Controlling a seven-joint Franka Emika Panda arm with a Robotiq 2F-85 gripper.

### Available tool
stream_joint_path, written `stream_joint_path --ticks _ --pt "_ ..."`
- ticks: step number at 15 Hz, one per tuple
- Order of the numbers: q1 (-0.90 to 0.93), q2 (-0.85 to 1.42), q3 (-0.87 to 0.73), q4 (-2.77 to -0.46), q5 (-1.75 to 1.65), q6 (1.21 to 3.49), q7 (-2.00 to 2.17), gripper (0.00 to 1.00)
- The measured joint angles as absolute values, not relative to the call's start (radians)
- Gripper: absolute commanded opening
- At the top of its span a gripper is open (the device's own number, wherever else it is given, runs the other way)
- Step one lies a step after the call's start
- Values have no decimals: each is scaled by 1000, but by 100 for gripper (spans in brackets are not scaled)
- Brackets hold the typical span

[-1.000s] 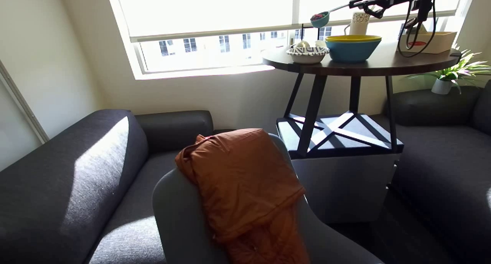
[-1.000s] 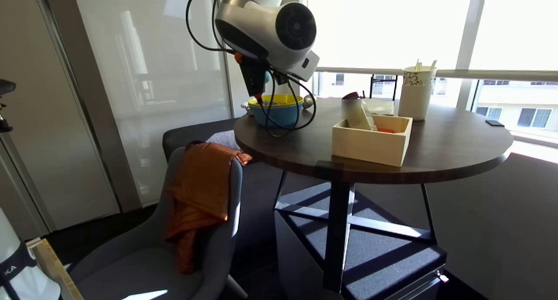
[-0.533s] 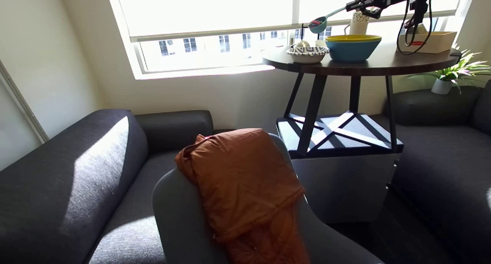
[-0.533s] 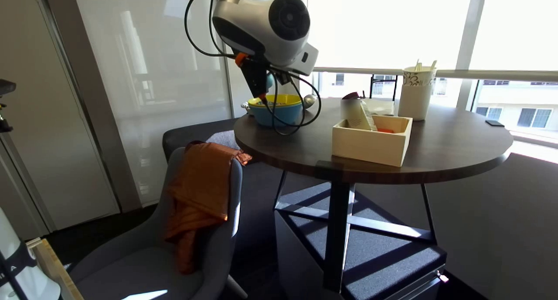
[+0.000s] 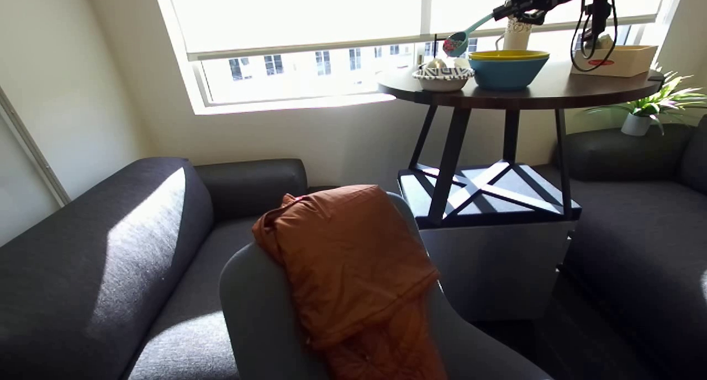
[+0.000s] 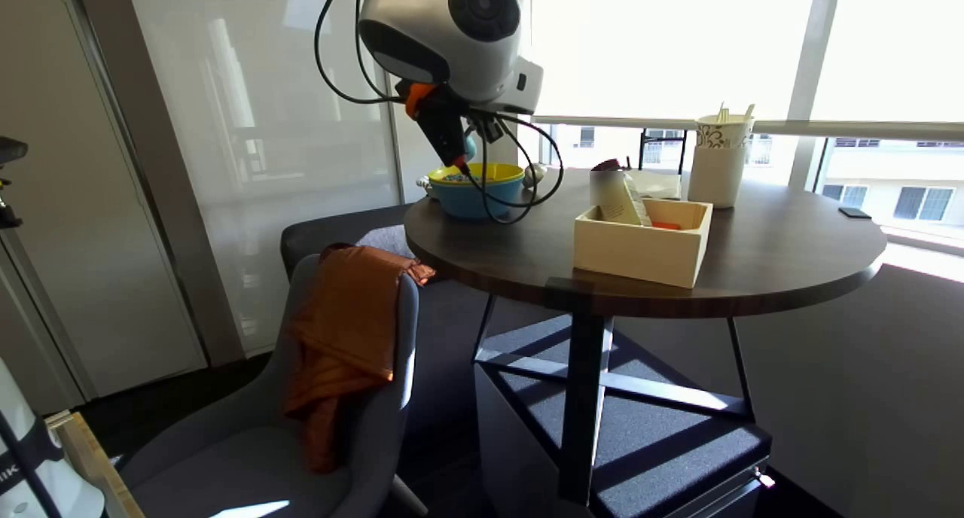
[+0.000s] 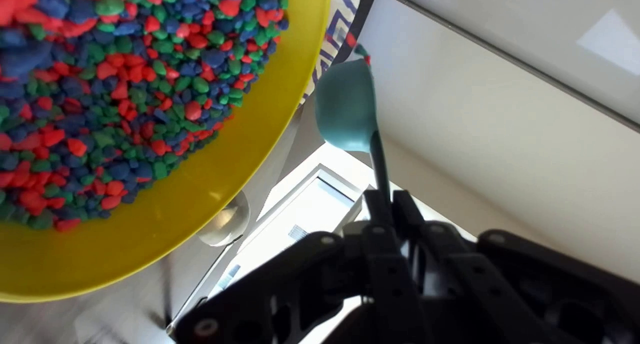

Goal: Use the blue serving spoon to take cereal from the yellow plate, then add it to the white plate

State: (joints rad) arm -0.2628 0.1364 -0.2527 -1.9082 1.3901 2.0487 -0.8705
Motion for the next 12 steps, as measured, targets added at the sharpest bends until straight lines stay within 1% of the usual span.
stream_joint_path --ticks 12 --pt "-242 99 -219 -1923 1318 2158 -1006 2"
